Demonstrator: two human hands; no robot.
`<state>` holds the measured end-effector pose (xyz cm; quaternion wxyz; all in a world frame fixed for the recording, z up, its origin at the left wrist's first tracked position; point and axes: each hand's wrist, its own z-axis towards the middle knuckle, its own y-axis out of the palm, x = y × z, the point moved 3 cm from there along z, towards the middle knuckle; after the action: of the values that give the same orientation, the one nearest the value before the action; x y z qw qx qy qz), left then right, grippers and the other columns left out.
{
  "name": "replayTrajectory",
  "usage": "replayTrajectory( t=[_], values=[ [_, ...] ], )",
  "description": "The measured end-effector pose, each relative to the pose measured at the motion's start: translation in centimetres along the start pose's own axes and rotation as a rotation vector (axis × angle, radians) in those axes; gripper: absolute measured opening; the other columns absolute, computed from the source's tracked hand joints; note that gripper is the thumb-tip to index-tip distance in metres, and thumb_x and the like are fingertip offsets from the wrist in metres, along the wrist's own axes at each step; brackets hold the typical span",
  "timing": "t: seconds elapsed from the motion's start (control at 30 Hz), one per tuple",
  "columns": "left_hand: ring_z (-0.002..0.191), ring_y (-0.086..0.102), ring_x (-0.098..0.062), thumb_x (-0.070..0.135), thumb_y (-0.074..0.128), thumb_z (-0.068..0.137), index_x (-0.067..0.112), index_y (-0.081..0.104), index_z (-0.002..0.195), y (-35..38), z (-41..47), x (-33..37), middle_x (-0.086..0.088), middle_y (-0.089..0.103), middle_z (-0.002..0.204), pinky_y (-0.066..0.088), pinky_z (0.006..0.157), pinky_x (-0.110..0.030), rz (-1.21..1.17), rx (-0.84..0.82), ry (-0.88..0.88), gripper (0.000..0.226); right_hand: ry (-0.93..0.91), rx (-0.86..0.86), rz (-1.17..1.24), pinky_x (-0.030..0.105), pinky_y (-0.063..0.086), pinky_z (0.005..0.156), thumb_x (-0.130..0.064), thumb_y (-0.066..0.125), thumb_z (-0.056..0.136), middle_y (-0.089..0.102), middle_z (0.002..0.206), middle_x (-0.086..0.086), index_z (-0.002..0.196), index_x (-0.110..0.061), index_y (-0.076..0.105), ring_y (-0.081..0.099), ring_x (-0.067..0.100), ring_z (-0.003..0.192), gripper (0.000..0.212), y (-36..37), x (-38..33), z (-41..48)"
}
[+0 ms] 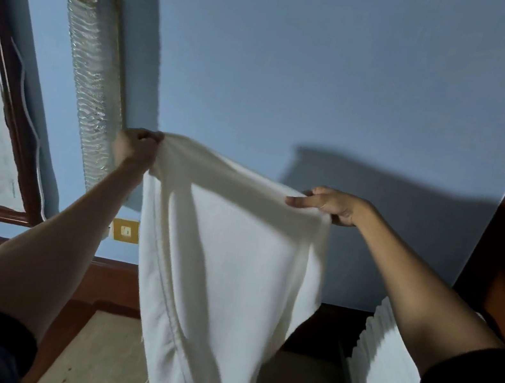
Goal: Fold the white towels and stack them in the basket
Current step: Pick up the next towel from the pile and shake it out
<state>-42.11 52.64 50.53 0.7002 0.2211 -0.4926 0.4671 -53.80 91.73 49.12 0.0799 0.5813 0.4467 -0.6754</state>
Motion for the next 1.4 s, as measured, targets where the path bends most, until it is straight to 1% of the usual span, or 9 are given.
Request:
replayTrajectory(
  t=[0.1,0.23,0.33,0.4,0.47,0.6,0.73,1.0,1.4],
  values=[
    [0.085,0.071,-0.030,0.039,0.073,0.075,0.020,0.079,0.095,0.9,1.2,-1.9,-0.012,0.075,0.091,0.060,0.077,-0.035,0.140,-0.099,-0.040,0.028,-0.014,0.047,-0.044,0.034,0.056,0.079,-0.059,0.087,0.064,0.075,0.100,0.011,0.108,0.004,0.070,0.072,0.019,0.084,0.079,-0.5,0.9,-0.1],
    [0.058,0.046,-0.024,0.025,0.081,0.088,0.018,0.067,0.119,4.0,-4.2,-0.5,-0.014,0.055,0.076,0.043,0.038,-0.020,0.349,-0.656,0.117,0.034,-0.140,0.117,-0.119,0.034,0.039,0.072,-0.078,0.080,0.058,0.059,0.083,0.007,0.089,-0.010,0.064,0.056,0.018,0.075,0.077,0.7,-2.1,0.6],
    [0.065,0.049,-0.012,0.035,0.079,0.090,0.038,0.062,0.137,6.5,-9.6,0.8,0.004,0.059,0.078,0.043,0.053,-0.015,0.288,-1.038,0.101,0.050,-0.197,0.046,-0.133,0.035,0.036,0.077,-0.076,0.077,0.070,0.058,0.088,0.010,0.090,0.007,0.057,0.055,0.021,0.080,0.088,1.7,-4.5,1.1],
    [0.086,0.062,-0.006,0.037,0.079,0.090,0.045,0.064,0.134,7.9,-11.2,1.6,0.016,0.072,0.102,0.055,0.086,-0.022,0.126,-1.168,0.022,0.048,-0.212,0.035,-0.151,0.034,0.041,0.078,-0.071,0.075,0.076,0.065,0.089,0.016,0.097,0.013,0.057,0.060,0.022,0.081,0.088,1.9,-5.1,1.1],
    [0.101,0.063,-0.014,0.036,0.077,0.092,0.039,0.072,0.126,8.6,-11.8,2.8,0.007,0.072,0.120,0.053,0.098,-0.032,0.056,-1.230,0.022,0.034,-0.224,0.014,-0.160,0.032,0.044,0.077,-0.066,0.075,0.079,0.067,0.089,0.023,0.098,0.012,0.061,0.062,0.023,0.078,0.081,2.0,-5.2,0.9],
    [0.091,0.059,-0.019,0.032,0.075,0.094,0.020,0.077,0.109,9.0,-11.8,5.0,-0.001,0.067,0.098,0.052,0.080,-0.029,0.047,-1.229,0.060,0.019,-0.228,0.021,-0.137,0.025,0.031,0.059,-0.059,0.074,0.083,0.043,0.069,0.008,0.074,0.004,0.054,0.040,0.021,0.065,0.066,2.0,-4.8,0.7],
    [0.108,0.070,-0.027,0.031,0.074,0.095,0.036,0.069,0.127,10.3,-13.0,5.4,-0.003,0.071,0.121,0.058,0.095,-0.040,0.063,-1.319,0.065,0.033,-0.226,0.040,-0.106,0.022,0.034,0.059,-0.050,0.073,0.089,0.041,0.062,-0.001,0.063,-0.010,0.047,0.041,0.014,0.059,0.054,2.0,-4.6,0.2],
    [0.076,0.063,-0.017,0.030,0.073,0.096,0.004,0.075,0.102,10.3,-12.0,5.7,-0.004,0.066,0.086,0.051,0.060,-0.026,0.041,-1.118,0.134,0.027,-0.078,0.060,-0.116,0.032,0.053,0.088,-0.048,0.076,0.085,0.077,0.106,0.008,0.108,-0.010,0.076,0.074,0.024,0.098,0.045,0.1,-2.4,-1.5],
    [0.059,0.054,-0.014,0.024,0.065,0.101,0.015,0.065,0.112,8.9,-8.5,3.9,-0.005,0.060,0.079,0.051,0.054,-0.024,0.093,-0.865,0.012,0.015,0.081,0.119,0.088,0.020,0.054,0.064,-0.048,0.070,0.087,0.071,0.090,0.004,0.111,-0.007,0.073,0.064,0.013,0.076,0.047,0.3,0.3,-0.8]
  ],
)
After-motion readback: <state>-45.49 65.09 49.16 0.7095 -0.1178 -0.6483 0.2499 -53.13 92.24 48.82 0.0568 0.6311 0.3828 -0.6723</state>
